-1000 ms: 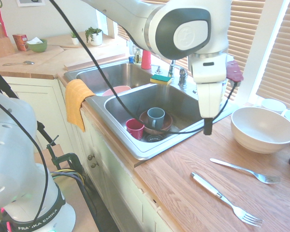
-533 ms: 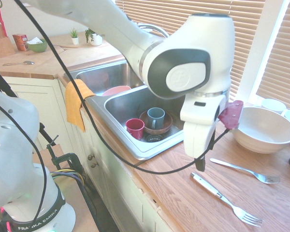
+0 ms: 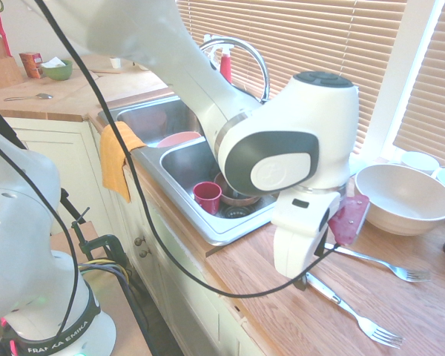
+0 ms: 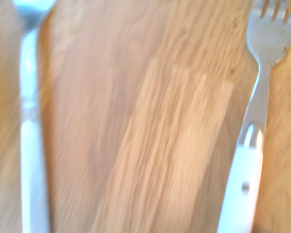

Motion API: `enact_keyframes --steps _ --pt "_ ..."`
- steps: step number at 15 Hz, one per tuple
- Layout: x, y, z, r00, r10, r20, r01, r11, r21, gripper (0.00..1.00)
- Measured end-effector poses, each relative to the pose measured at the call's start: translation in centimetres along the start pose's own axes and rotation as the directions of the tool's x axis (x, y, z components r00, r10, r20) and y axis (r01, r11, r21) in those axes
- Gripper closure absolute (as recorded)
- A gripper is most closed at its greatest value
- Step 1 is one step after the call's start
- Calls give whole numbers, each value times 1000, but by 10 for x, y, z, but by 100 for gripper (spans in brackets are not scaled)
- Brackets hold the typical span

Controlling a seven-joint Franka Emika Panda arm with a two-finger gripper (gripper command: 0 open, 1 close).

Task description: Put the fork into the sink

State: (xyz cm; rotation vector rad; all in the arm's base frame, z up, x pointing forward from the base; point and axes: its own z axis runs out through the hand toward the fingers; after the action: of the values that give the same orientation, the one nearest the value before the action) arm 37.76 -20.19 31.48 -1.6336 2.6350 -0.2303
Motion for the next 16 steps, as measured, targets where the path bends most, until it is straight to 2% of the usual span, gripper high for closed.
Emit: enact_keyframes --steps 9,16 --pt "14 -4 3 1000 27 4 -27 1000 2 100" --pt "27 5 3 990 104 90 -99 993 -64 100"
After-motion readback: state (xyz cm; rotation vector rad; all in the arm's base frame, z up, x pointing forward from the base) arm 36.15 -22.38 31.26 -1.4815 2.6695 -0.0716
